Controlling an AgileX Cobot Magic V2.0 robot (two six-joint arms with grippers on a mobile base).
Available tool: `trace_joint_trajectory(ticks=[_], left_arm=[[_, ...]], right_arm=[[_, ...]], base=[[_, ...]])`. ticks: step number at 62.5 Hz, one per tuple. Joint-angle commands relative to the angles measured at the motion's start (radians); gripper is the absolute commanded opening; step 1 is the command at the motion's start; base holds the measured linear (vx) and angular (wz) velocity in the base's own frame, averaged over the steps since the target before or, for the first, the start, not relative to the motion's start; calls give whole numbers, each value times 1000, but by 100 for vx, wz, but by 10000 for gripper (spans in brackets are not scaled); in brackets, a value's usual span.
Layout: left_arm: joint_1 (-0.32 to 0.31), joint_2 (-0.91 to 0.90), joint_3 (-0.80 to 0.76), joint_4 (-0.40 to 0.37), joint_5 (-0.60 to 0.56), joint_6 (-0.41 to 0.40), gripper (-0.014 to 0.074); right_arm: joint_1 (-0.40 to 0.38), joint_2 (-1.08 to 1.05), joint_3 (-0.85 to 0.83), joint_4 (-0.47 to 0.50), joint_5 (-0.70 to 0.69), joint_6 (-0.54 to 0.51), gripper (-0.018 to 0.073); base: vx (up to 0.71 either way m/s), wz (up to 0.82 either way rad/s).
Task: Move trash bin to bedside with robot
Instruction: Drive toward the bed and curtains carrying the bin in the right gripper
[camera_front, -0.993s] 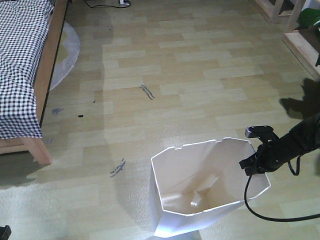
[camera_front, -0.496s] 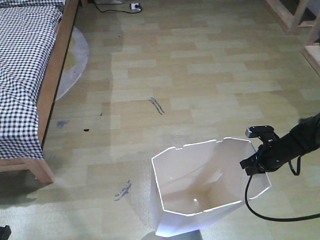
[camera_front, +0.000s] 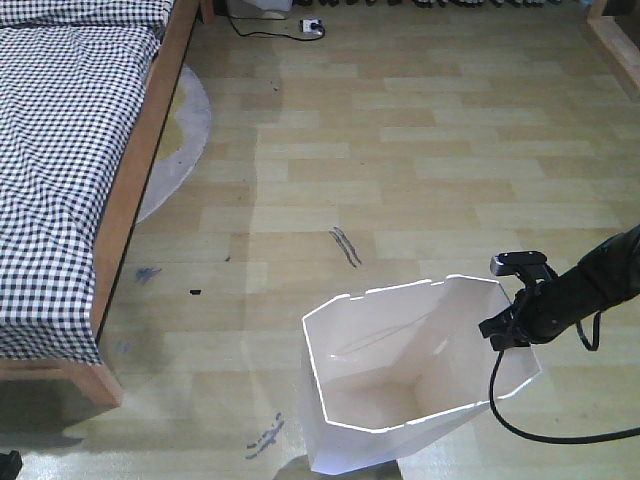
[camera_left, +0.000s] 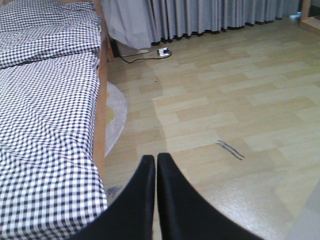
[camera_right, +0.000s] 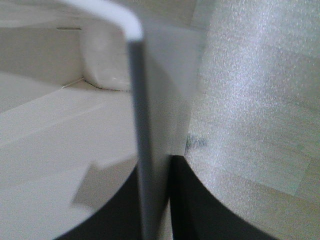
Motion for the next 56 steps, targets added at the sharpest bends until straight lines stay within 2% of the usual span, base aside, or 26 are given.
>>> trace_joint_trajectory(ticks=[1, 56], left_arm=[[-1, -20, 18, 0, -69, -5, -7], [-1, -20, 18, 0, -69, -5, -7]], right_arm=[[-2, -76, -15, 57, 135, 5, 0], [-2, -76, -15, 58, 135, 5, 0]], base=[[32, 17], [33, 5]])
